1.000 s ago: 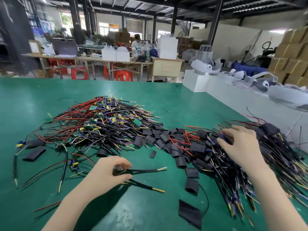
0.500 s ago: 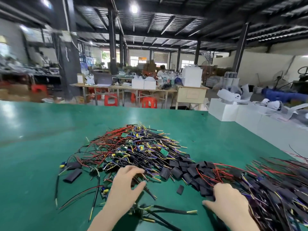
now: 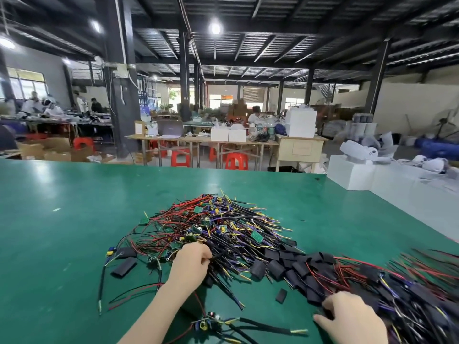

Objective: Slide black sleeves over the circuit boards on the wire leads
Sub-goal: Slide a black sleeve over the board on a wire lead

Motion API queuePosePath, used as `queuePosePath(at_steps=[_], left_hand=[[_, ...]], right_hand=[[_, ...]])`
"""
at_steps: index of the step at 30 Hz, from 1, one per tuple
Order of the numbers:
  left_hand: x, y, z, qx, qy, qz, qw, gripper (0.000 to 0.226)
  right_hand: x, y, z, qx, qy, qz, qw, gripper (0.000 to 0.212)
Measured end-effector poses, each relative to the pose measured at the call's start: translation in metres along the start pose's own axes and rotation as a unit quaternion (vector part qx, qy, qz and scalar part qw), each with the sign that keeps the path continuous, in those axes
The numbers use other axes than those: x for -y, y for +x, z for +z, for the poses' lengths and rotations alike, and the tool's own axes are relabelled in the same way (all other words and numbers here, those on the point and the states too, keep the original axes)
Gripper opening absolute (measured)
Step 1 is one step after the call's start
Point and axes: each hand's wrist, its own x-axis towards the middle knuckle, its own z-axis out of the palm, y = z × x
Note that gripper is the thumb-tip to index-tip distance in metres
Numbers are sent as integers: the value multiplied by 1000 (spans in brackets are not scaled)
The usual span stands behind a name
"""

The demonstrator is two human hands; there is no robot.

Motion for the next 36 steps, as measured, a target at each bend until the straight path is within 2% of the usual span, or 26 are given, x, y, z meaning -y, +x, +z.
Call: queuePosePath(at_steps=[4, 9, 15, 20, 22, 24, 26, 27, 31, 36], left_hand=[[-1, -1, -1, -60, -23, -10, 998, 25], [-9, -5, -19, -139, -109, -11, 984, 22], [-4, -11, -33, -61, -184, -27, 981, 25], [-2, -16, -37, 47, -28, 30, 998, 19], [-7, -18, -43, 12, -27, 31, 999, 17], [-15, -22, -51, -95, -78, 39, 992, 15], [-21, -27, -59, -188, -150, 53, 969, 13], [-25, -30, -62, -195, -177, 60, 963, 13], [-33, -47, -64, -135, -209, 130, 960, 18], [-27, -75, -46, -127, -189, 213, 950, 22]], right_hand=[[-4, -1, 2, 10, 10, -10, 1000, 44], [-3, 0, 4, -10, -3, -20, 1000, 33], [-1, 4, 6, -45, 0, -20, 999, 26], [0, 5, 10, -54, 27, -29, 998, 26], [0, 5, 12, -59, 41, -41, 997, 26], [1, 5, 12, -63, 56, -52, 995, 27], [1, 4, 12, -69, 73, -66, 993, 31], [1, 4, 12, -76, 85, -75, 991, 30], [5, 2, 12, -132, 169, -136, 967, 13], [20, -5, 17, -162, 292, -225, 915, 26]])
